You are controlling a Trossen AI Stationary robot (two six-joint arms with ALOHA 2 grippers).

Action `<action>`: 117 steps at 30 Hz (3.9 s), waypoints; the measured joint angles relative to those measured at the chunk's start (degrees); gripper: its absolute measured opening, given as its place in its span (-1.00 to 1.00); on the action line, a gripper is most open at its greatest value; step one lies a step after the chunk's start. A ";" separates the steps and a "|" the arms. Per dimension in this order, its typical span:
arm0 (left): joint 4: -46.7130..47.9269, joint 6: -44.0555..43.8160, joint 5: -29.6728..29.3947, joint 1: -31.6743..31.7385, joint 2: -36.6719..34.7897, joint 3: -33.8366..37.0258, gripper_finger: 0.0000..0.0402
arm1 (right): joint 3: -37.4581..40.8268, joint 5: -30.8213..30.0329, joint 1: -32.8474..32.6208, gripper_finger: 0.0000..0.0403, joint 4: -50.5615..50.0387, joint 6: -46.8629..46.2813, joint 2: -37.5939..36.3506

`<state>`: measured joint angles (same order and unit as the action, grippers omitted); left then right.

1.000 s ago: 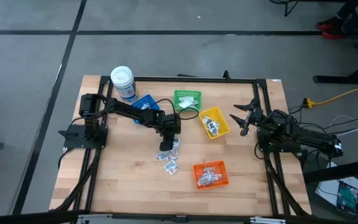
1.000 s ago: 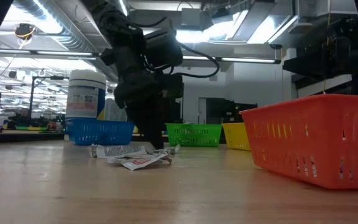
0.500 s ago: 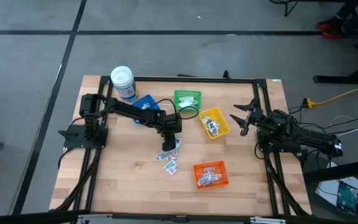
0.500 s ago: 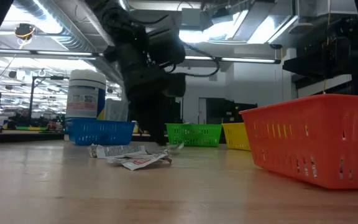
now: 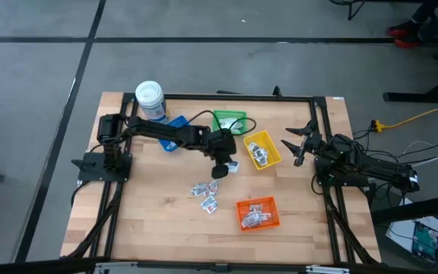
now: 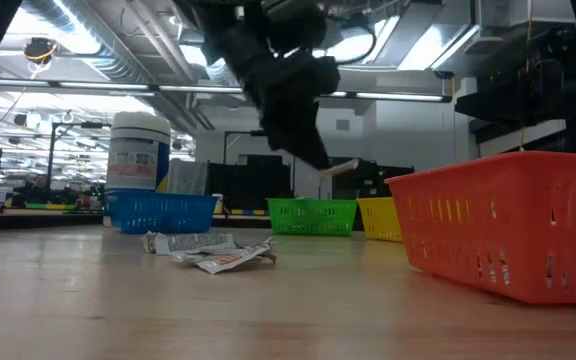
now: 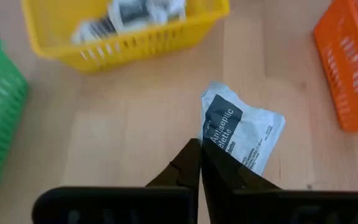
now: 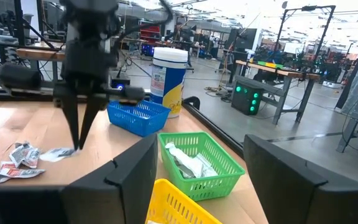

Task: Pick & Place First Aid Supplies
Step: Put the white towelette pack into the yellow bin, then put the white ointment pack into the orange bin

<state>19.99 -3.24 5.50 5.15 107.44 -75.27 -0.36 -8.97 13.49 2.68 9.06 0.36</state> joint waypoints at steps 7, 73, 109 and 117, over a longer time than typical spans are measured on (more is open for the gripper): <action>0.84 3.49 -0.89 0.66 -0.03 -5.79 -0.99 | 0.00 0.00 0.00 0.17 0.00 0.01 0.00; -4.67 4.74 -15.63 -0.09 3.23 -16.79 -0.37 | 0.00 0.02 0.00 0.17 0.00 0.02 0.22; 21.14 -26.58 -27.24 -30.81 -6.44 2.89 -0.55 | 0.00 0.02 -0.02 0.17 0.00 0.01 0.26; 16.88 -25.00 -29.06 -32.63 -4.31 6.94 -0.49 | 0.00 0.00 0.00 0.17 0.02 0.00 0.26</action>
<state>36.87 -28.24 -23.57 -27.48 103.13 -68.33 -0.36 -8.97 13.50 2.70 9.06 0.62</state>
